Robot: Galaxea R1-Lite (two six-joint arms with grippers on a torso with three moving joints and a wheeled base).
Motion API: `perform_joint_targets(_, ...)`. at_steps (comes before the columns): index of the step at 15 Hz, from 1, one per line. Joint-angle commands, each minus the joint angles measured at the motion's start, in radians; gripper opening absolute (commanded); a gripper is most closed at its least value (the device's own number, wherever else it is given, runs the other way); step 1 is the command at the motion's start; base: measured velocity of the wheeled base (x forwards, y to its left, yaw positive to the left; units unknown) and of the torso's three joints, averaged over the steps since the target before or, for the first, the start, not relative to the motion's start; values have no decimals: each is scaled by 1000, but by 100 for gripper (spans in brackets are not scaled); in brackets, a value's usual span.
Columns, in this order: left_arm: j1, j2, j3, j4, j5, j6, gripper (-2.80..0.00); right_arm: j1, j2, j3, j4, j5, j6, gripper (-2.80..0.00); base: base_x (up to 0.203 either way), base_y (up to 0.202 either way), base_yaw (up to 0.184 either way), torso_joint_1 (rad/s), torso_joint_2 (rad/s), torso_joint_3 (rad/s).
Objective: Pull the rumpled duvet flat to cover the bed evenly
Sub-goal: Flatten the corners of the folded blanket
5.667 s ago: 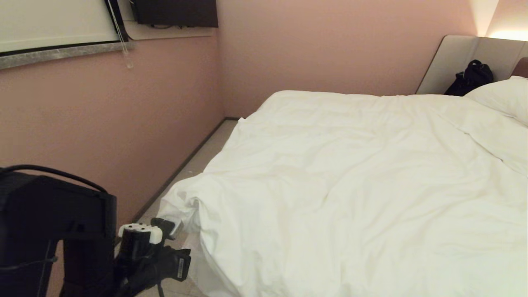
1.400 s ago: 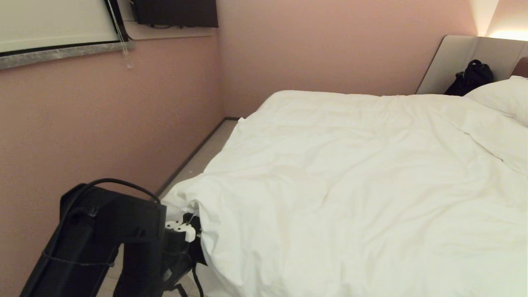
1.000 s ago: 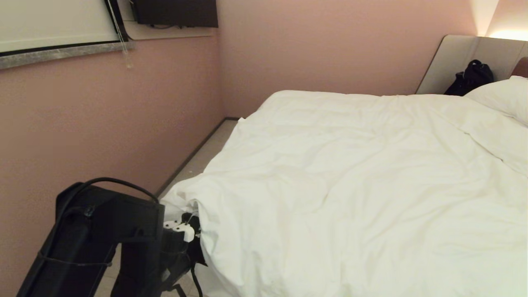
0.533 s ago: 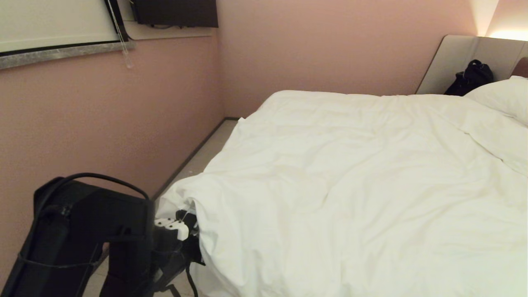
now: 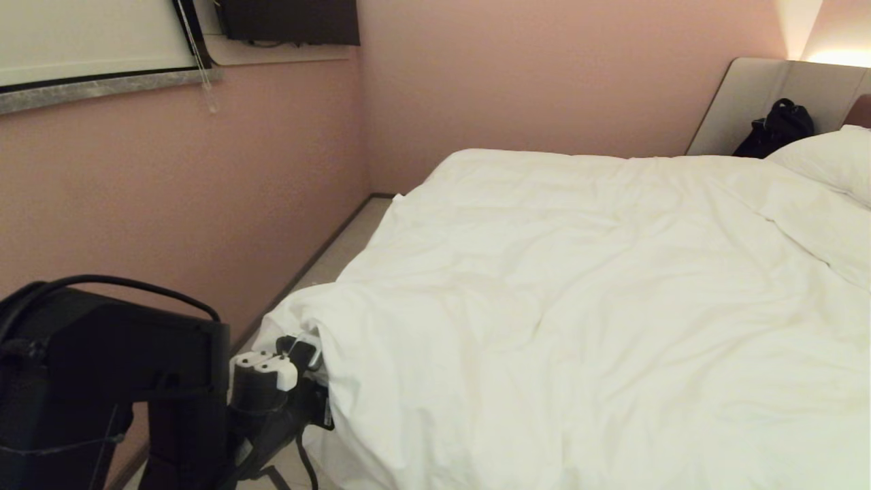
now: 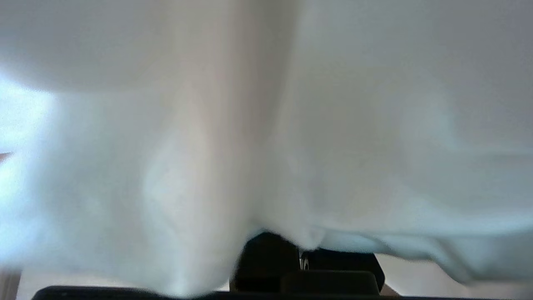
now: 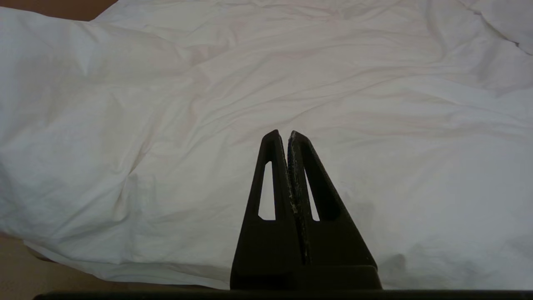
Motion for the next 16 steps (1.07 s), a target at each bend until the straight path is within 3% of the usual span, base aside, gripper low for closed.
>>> perform_joint_targets(1, -1, -59, 20, -48, 0, 0, -280, 0, 0, 0, -1, 0, 0, -280, 0, 0, 0, 0, 0, 0)
perform_joint_targets(6, 0, -200, 42, 29, 3, -10, -280, 0, 0, 0, -1, 0, 0, -280, 0, 0, 0, 0, 0, 0)
perform_joint_targets(9, 0, -299, 7, 212, 3, -36, -280, 0, 0, 0, 0, 0, 0, -280, 0, 0, 0, 0, 0, 0)
perform_joint_targets(16, -1, -358, -237, 648, 3, -166, -280, 0, 1, 0, 0, 0, 0, -280, 0, 0, 0, 0, 0, 0)
